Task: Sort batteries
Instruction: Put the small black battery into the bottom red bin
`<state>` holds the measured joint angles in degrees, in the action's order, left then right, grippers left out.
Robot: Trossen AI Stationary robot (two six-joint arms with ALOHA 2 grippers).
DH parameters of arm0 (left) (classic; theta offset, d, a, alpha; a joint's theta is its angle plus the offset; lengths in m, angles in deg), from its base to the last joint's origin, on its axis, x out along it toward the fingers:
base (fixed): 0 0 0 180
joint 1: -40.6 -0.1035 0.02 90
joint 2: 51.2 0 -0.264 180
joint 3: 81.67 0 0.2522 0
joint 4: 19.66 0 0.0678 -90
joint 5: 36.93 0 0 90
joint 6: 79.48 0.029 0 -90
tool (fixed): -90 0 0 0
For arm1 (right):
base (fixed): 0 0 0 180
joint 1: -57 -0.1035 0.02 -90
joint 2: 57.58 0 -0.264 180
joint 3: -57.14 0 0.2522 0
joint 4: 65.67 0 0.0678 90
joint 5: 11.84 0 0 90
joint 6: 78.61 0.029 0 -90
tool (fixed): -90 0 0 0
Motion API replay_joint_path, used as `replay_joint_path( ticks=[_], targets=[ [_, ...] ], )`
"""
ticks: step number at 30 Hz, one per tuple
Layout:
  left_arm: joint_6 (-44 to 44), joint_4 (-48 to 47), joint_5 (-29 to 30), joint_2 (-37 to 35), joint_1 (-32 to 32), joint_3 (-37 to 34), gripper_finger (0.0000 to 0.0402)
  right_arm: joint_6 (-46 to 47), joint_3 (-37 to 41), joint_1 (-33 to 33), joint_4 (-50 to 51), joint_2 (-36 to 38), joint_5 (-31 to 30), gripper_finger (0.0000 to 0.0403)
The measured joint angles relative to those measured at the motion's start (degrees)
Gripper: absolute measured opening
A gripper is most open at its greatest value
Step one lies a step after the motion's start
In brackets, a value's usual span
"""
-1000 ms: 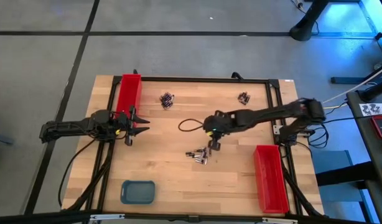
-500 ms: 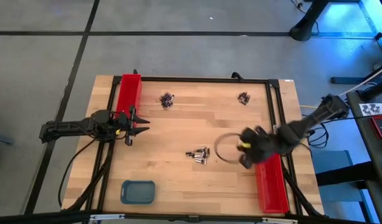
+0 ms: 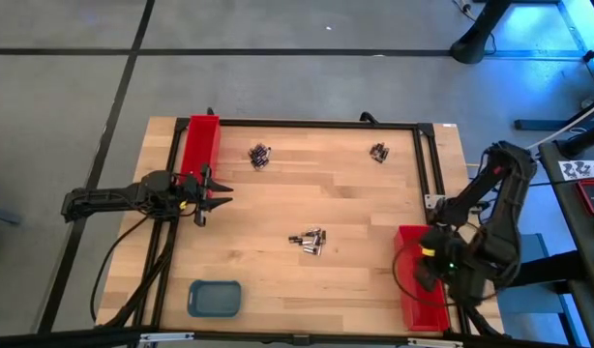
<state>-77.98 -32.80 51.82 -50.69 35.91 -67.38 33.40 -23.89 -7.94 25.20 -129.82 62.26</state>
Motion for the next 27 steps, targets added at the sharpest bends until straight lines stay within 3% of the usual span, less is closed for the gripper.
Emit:
replay_joint_path(
  ticks=[8,21,27],
  targets=[
    [0.0,0.0,0.0,0.0,0.0,0.0,0.0114,8.0,7.4,-2.5,-5.1,0.0,4.5,0.0013],
    [0.0,0.0,0.0,0.0,0.0,0.0,0.0114,8.5,17.6,4.7,-11.1,0.0,10.9,0.0013],
    [0.0,0.0,0.0,0.0,0.0,0.0,0.0114,9.2,20.8,5.0,-13.9,0.0,11.8,0.0013]
  ],
)
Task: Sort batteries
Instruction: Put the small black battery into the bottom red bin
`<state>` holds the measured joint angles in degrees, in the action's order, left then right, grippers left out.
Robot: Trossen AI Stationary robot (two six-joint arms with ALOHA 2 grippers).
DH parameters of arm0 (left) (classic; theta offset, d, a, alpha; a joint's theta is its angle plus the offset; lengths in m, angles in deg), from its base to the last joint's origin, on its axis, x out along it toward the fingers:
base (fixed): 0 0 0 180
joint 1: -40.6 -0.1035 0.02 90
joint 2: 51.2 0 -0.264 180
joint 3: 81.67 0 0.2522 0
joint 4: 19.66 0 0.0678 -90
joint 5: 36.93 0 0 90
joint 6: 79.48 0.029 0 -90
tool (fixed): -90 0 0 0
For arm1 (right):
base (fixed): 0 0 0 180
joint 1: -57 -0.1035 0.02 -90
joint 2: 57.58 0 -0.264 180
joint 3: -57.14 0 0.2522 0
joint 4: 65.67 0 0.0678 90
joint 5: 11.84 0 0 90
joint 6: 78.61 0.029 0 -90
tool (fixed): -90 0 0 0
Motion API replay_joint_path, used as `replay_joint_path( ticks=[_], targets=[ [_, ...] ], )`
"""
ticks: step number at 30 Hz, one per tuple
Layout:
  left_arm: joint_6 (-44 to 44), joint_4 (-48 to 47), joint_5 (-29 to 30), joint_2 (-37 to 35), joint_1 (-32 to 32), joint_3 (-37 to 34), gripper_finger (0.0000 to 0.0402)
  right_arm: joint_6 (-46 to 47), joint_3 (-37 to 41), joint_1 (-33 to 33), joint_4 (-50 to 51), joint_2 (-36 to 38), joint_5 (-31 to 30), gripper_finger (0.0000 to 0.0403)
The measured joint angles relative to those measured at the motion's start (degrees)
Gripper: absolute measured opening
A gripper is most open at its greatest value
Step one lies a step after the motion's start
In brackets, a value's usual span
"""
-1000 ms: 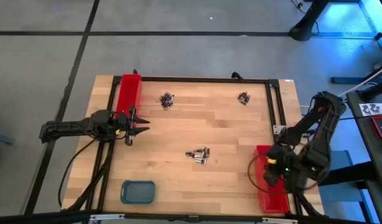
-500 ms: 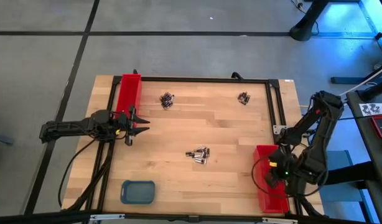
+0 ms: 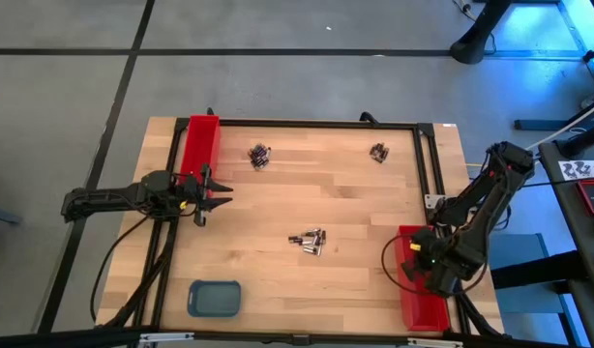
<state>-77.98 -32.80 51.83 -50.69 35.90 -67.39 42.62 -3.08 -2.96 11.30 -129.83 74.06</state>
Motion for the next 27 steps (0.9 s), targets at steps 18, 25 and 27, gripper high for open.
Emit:
replay_joint_path(
  ticks=[18,25,27],
  targets=[
    [0.0,0.0,0.0,0.0,0.0,0.0,0.0114,-34.2,2.6,0.0,-6.4,0.0,-1.2,0.0016],
    [0.0,0.0,0.0,0.0,0.0,0.0,0.0114,-54.1,3.4,0.0,-11.2,0.0,-1.2,0.0017],
    [0.0,0.0,0.0,0.0,0.0,0.0,0.0114,-56.8,4.6,0.0,-12.9,0.0,-0.8,0.0017]
  ],
)
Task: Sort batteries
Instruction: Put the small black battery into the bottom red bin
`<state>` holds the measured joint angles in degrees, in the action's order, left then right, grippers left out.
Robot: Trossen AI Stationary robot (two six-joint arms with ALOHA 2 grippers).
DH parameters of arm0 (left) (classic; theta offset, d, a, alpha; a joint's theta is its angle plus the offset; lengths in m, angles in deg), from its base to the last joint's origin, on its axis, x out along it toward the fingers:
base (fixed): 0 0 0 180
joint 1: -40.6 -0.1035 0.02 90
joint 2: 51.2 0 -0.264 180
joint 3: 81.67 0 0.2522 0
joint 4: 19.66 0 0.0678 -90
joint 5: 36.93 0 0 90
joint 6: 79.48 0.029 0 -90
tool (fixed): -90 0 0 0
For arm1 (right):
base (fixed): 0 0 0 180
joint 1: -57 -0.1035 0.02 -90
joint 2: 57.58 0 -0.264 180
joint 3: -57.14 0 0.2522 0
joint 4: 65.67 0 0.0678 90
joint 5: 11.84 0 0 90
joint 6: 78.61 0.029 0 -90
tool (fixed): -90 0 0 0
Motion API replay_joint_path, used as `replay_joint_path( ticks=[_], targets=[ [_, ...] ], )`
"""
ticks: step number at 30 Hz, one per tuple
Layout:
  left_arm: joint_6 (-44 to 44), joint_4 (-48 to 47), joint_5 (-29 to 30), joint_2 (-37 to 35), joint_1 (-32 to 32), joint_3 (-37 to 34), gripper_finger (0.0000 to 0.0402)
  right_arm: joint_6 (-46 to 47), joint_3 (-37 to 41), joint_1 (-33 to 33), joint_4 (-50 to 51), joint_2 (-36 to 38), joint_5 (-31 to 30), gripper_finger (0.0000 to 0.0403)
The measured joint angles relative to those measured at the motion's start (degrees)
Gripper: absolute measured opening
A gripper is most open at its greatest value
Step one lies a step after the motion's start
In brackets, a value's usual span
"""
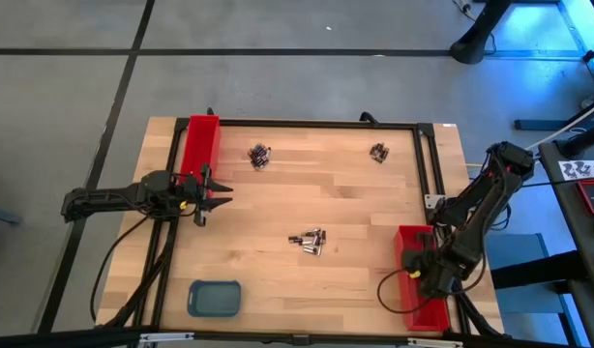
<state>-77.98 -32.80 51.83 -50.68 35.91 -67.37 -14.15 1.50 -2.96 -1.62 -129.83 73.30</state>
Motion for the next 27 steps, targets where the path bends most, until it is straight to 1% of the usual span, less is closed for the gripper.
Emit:
replay_joint_path(
  ticks=[7,23,27],
  targets=[
    [0.0,0.0,0.0,0.0,0.0,0.0,0.0114,-3.4,4.5,0.0,-7.6,0.0,1.5,0.0018],
    [0.0,0.0,0.0,0.0,0.0,0.0,0.0114,-3.4,10.2,0.0,-13.2,0.0,2.0,0.0020],
    [0.0,0.0,0.0,0.0,0.0,0.0,0.0114,-3.4,11.0,0.0,-13.8,0.1,2.5,0.0037]
  ],
)
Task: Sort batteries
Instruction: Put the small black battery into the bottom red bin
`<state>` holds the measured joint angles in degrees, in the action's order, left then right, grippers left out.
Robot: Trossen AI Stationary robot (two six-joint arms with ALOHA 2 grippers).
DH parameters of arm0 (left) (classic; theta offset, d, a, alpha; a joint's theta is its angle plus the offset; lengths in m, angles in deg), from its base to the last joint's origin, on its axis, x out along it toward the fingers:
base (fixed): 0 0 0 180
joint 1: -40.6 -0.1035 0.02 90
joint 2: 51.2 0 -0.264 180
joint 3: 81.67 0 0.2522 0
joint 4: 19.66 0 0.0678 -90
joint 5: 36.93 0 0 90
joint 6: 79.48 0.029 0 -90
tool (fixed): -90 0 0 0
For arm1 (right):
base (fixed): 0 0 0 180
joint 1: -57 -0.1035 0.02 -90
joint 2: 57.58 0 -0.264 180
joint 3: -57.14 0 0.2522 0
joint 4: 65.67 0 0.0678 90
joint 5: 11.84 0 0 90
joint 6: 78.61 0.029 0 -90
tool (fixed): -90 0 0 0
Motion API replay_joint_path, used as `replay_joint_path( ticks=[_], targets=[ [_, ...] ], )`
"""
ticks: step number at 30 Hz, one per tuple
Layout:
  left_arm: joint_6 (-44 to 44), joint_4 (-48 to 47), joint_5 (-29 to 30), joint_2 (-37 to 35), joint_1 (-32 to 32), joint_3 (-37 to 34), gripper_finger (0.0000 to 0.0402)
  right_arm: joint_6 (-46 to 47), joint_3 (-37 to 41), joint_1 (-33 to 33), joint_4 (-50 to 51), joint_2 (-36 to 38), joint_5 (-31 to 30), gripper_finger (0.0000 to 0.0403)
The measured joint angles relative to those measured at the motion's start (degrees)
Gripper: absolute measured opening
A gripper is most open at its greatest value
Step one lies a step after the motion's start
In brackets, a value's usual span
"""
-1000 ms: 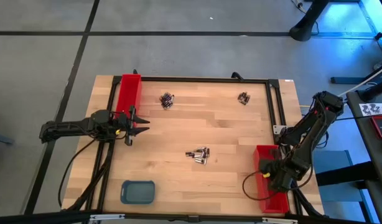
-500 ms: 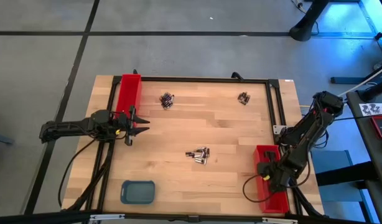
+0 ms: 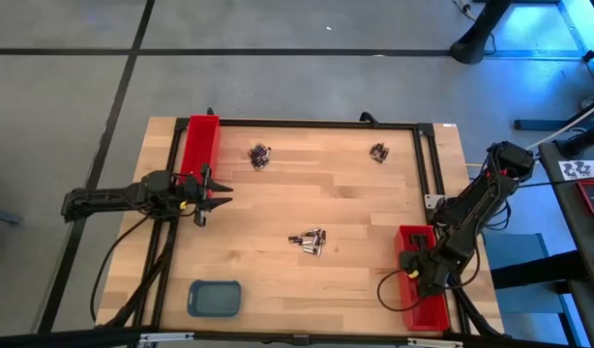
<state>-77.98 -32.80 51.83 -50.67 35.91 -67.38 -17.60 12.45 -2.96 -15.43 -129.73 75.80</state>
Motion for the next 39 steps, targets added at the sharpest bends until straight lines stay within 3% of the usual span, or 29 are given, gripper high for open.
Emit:
replay_joint_path(
  ticks=[16,32,39],
  targets=[
    [0.0,0.0,0.0,0.0,0.0,0.0,0.0114,0.3,-1.5,0.0,2.2,-0.1,1.3,0.0106],
    [0.0,0.0,0.0,0.0,0.0,0.0,0.0114,1.0,-24.8,0.0,25.4,-0.1,2.8,0.0111],
    [0.0,0.0,0.0,0.0,0.0,0.0,0.0114,3.0,-37.5,4.4,34.1,0.0,-5.5,0.0111]
  ],
)
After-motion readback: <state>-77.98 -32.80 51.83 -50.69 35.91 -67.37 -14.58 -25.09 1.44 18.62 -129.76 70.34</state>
